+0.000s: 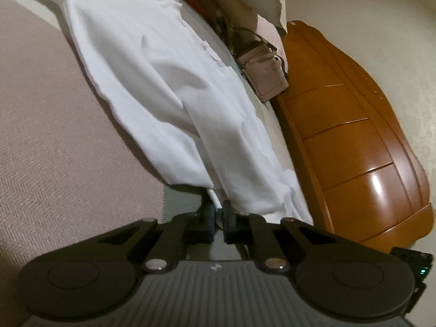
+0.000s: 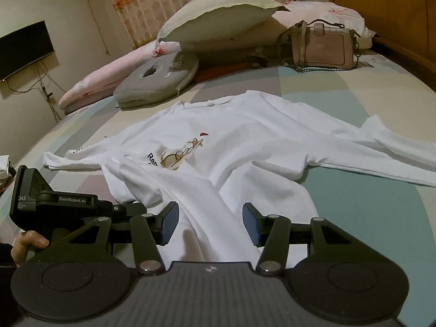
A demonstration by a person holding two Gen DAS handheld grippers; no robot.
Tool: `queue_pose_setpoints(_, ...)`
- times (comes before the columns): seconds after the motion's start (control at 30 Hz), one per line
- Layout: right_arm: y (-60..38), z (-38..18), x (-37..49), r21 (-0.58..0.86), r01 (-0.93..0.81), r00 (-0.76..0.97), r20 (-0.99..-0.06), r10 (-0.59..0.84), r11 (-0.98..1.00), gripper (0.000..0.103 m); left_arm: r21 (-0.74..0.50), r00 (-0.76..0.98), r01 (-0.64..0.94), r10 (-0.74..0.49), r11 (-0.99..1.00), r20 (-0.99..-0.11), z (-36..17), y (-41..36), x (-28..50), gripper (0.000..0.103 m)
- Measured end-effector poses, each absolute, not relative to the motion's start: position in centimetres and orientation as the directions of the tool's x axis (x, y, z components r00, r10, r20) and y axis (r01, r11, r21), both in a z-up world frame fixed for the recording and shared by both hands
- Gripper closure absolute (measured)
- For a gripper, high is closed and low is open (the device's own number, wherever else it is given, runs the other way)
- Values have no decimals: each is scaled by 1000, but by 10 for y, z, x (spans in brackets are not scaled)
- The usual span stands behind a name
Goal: Fold clothes
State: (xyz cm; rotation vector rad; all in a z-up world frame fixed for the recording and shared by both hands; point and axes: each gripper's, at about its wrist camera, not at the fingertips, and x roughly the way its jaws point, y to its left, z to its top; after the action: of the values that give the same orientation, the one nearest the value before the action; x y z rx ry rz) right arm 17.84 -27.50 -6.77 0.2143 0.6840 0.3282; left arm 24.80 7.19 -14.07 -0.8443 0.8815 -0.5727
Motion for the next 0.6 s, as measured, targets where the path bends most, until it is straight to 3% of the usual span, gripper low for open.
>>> queue_pose_setpoints(0.4,-271,-65,170,303,-246,729,-568,381,921,40,-807,569,-9,-661,590,-489,-140,54,254,96)
queue_pose_setpoints(0.6,-268,-60,154,283,-256,736,-562,376,924,40,-704,580,22,-583,709,-569,-111,47,236,102)
